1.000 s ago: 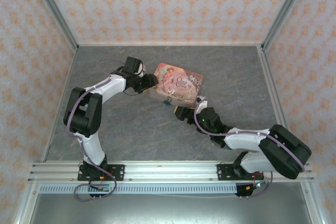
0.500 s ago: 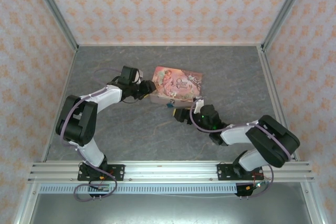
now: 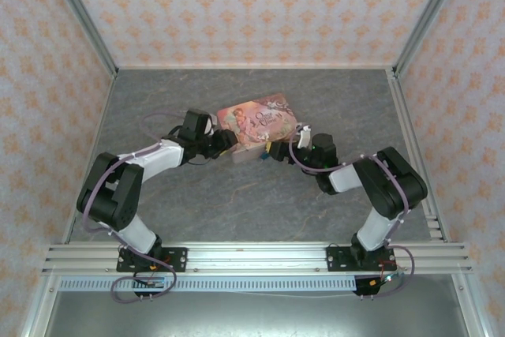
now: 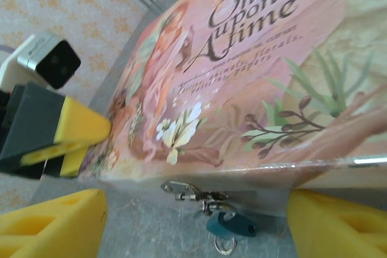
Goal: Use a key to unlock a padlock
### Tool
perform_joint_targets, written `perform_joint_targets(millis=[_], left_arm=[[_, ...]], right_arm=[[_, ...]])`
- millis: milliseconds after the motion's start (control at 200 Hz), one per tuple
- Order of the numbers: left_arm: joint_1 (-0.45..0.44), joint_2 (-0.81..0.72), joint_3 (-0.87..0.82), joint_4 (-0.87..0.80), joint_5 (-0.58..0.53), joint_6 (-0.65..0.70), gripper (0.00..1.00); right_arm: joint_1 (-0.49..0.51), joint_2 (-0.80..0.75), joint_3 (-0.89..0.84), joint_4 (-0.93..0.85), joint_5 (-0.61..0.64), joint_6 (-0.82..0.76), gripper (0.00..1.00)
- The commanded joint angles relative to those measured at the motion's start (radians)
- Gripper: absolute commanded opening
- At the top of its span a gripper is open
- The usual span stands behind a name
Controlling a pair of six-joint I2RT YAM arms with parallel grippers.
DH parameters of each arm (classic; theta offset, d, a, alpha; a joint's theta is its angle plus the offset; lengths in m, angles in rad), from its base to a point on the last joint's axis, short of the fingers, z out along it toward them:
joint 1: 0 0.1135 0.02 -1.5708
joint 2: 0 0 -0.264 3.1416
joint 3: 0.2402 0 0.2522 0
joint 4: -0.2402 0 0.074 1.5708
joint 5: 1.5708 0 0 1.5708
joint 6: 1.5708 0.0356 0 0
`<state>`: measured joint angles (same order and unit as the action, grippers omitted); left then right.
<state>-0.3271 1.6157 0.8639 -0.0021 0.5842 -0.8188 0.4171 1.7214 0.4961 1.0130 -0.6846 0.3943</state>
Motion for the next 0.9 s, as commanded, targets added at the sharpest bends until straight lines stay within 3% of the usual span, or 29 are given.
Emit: perform_joint_targets(millis=[0, 405, 896], left_arm=[[-0.023, 0.013, -0.056, -0.153, -0.049, 0.003, 0.48], [-0.025, 0.009, -0.023, -0.176, -0.059, 0.001, 0.48], [-0.026, 0.018, -0.02, -0.178, -0.055, 0.0, 0.48]], right_arm=[[-0.009, 0.019, 0.005, 0.154, -0.065, -0.022, 0.77], [-0.01, -0.043, -0.09, 0.13, -0.061, -0.062, 0.74], [0.006, 0.159, 0.007, 0.272, -0.102, 0.028, 0.69]])
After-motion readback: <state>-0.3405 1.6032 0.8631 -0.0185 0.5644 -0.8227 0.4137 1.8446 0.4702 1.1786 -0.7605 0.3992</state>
